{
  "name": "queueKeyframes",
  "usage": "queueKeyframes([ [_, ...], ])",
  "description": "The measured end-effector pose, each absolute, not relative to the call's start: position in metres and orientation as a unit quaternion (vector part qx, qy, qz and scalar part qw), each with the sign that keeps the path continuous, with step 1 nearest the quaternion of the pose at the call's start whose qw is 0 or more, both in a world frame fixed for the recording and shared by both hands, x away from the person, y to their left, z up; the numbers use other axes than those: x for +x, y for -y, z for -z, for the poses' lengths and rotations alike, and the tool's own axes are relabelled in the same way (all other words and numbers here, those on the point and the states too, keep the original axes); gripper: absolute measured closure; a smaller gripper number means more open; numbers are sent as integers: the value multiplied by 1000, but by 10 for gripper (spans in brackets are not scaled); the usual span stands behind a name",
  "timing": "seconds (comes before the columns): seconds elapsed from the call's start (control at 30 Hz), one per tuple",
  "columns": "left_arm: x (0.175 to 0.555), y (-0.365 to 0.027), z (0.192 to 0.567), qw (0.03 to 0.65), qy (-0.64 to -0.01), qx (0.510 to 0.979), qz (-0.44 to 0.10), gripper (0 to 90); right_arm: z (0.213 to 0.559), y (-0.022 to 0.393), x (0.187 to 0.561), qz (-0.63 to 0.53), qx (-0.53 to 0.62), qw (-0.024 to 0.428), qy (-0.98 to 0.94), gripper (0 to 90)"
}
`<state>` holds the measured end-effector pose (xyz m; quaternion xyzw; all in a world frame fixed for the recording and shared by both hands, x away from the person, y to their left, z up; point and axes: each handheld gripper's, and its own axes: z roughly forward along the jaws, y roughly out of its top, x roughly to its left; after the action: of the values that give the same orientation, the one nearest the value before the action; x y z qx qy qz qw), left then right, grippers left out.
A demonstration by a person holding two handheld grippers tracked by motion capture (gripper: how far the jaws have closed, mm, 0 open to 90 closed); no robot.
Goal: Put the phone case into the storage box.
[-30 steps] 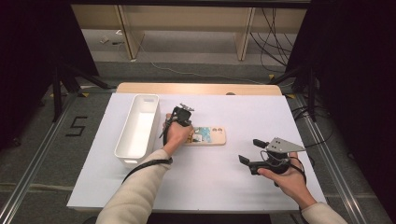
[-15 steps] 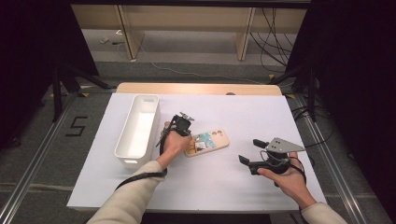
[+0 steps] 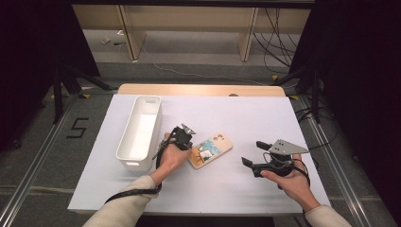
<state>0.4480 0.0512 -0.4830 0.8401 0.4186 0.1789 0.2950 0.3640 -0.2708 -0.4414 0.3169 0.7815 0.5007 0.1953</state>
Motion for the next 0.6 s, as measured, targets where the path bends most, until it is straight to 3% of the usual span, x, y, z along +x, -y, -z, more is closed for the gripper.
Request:
queueKeyframes([
  [0.2,444,-56,482,317,-420,831,-179,894,441,272,364,-503,318,195,-780,155],
  [0.3,440,-59,475,333,-413,825,-195,842,441,273,364,-502,320,195,-779,155],
  [0.33,438,-60,472,345,-413,819,-200,779,441,273,364,-501,322,195,-779,155],
  [0.43,431,-66,462,382,-405,807,-197,702,441,274,365,-504,323,195,-777,155],
  [0.47,429,-68,460,397,-399,804,-191,579,441,274,365,-505,323,195,-776,156],
  [0.5,426,-69,458,410,-394,801,-187,579,441,274,365,-505,323,195,-776,156],
  [0.53,423,-70,455,422,-391,798,-179,521,440,274,365,-505,323,195,-777,156],
  [0.57,421,-70,453,436,-386,795,-170,399,441,275,365,-505,323,195,-777,156],
  [0.6,419,-70,451,444,-380,794,-166,399,441,275,365,-505,323,195,-777,156],
])
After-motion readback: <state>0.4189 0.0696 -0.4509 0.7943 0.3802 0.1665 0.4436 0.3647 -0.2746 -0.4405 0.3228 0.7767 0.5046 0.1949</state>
